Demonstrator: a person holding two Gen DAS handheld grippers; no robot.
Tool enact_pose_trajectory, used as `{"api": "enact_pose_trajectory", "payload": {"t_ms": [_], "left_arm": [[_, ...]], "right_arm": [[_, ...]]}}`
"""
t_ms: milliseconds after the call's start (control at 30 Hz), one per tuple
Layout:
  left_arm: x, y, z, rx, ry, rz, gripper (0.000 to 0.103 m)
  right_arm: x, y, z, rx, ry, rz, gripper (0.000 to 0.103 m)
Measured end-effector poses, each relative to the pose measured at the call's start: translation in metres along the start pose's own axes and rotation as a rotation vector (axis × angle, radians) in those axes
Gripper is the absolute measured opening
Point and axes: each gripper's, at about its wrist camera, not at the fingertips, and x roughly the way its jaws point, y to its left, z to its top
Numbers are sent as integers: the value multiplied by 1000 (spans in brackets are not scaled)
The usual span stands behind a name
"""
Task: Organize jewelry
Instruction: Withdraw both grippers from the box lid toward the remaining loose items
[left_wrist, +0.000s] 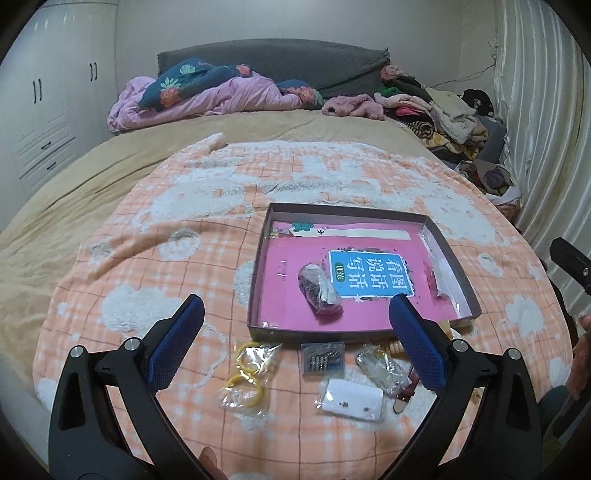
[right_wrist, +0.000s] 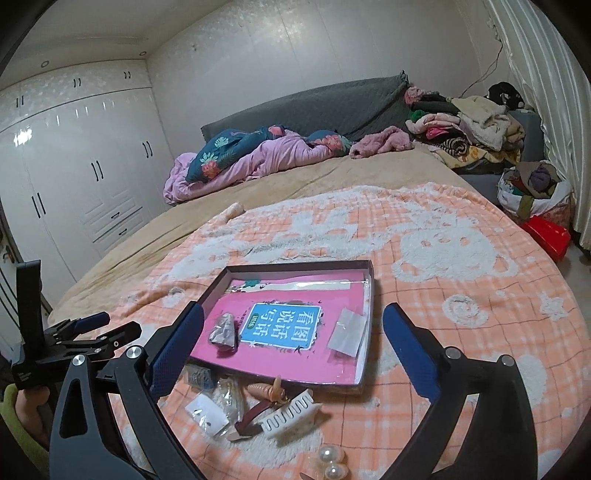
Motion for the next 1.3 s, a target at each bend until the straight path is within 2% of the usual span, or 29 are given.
{"api": "enact_pose_trajectory", "payload": {"t_ms": [200,567,933,1200,1300], "left_arm": [[-11,8,-6,-11,-15,5,94],[-13,34,-25,-37,2,27,94],[-6,49,-43,-37,40,33,94],[10,54,-61,-27,84,45,94],[17,57,-67,-28,97,48,94]], "right_arm": [[-12,2,-4,-5,1,-15,97],[-5,16,-25,-26,81,-26,97],[24,33,-55,-57,211,-14,97],[60,24,-84,-10,326,-48,97],[70,20,-91,2,341,-59,97]]}}
